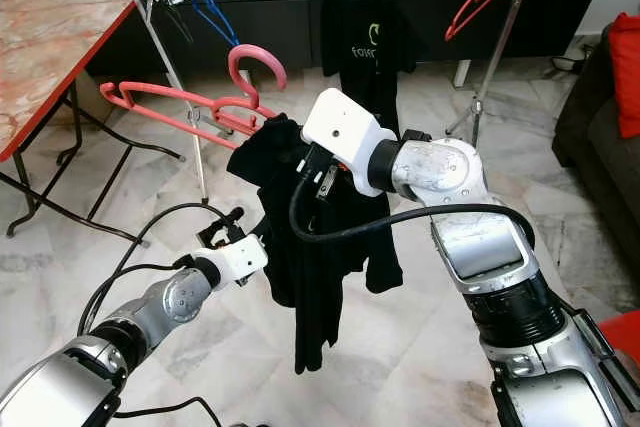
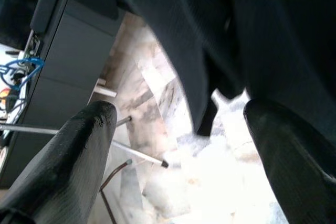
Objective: Hang hanger
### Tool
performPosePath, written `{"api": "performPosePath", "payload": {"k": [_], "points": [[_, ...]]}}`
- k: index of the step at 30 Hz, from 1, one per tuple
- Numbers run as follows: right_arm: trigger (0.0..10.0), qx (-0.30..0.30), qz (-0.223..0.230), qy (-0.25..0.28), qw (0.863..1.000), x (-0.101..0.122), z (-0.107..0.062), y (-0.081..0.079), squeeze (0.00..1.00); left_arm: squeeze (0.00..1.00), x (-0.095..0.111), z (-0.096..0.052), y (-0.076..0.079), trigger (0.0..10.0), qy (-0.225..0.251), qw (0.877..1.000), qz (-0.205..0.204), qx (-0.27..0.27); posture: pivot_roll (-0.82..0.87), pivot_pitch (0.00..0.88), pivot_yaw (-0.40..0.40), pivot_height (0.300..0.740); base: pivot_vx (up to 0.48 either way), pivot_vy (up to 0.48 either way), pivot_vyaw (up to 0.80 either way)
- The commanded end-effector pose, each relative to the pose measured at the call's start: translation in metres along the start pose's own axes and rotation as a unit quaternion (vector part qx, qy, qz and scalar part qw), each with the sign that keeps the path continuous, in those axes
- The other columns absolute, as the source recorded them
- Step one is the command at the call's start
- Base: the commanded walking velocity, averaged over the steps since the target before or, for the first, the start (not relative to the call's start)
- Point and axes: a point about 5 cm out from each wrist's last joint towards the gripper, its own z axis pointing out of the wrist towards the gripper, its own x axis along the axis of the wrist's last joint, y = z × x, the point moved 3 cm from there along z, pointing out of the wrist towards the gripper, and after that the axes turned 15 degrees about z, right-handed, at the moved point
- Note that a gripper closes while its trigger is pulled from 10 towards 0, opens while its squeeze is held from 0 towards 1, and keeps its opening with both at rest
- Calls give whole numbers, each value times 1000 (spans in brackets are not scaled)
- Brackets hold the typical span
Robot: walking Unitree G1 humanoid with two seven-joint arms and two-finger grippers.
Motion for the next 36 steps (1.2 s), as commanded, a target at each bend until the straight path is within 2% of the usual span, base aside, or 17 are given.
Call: {"api": "performPosePath", "payload": {"k": [1,8,18,23,31,34,36], "points": [[0,14,-17,25,999,14,-3,-8,0,0,-8,-2,-2,10000,-14,1000,19,-3,-96,129,102,740,0,0,0],[0,23,-22,26,999,16,-3,-11,0,0,-16,-3,-5,10000,-37,999,12,10,-98,127,101,740,0,0,0],[0,30,-22,27,999,17,-3,-14,0,0,-9,-1,1,10000,-28,999,-29,-2,-99,126,101,740,0,0,0],[0,33,-22,27,999,17,-3,-16,0,0,-8,-1,2,10000,-26,999,-34,-6,-96,120,102,740,0,0,0],[0,40,-25,30,998,17,-3,-20,0,0,-17,-1,-13,10000,-55,997,-27,41,-98,120,103,740,0,0,0],[0,44,-24,30,998,17,-2,-22,0,0,-18,0,-18,10000,-59,996,-43,54,-95,121,105,740,0,0,0],[0,49,-24,31,998,17,-2,-23,0,0,-11,0,-10,10000,-38,996,-70,29,-95,121,105,740,0,0,0]]}}
